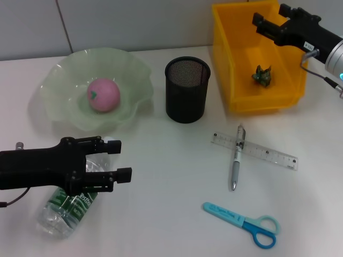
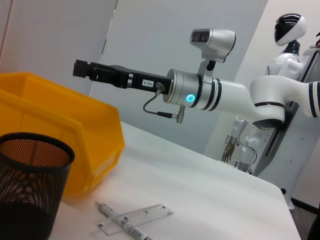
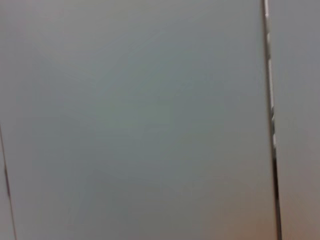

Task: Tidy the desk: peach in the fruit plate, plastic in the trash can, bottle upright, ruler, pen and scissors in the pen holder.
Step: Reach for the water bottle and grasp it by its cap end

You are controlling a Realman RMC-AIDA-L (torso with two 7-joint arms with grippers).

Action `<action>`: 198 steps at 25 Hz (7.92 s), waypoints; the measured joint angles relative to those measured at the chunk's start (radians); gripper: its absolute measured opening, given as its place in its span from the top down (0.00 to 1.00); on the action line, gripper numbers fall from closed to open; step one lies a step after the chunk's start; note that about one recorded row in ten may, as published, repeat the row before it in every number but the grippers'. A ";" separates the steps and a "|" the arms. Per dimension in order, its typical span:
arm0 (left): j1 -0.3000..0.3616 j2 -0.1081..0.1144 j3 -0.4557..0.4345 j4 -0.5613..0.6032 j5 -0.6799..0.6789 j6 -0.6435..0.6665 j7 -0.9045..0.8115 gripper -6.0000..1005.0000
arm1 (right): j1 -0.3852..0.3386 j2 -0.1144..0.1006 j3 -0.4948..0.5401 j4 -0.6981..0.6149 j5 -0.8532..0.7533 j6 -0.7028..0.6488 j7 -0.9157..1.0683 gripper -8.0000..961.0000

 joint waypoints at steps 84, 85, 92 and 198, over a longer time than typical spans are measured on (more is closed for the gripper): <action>-0.429 -0.067 0.272 0.376 0.805 -0.069 -1.133 0.24 | -0.065 -0.076 -0.006 -0.219 -0.787 -0.827 0.386 0.19; -0.434 -0.068 0.274 0.368 0.813 -0.078 -1.136 0.24 | -0.066 -0.076 -0.006 -0.220 -0.787 -0.828 0.385 0.19; -0.462 -0.069 0.285 0.290 0.845 -0.143 -1.150 0.24 | -0.066 -0.076 -0.006 -0.223 -0.787 -0.828 0.385 0.19; -0.513 -0.074 0.379 0.003 0.695 -0.341 -1.079 0.29 | -0.049 -0.076 0.005 -0.239 -0.797 -0.827 0.392 0.20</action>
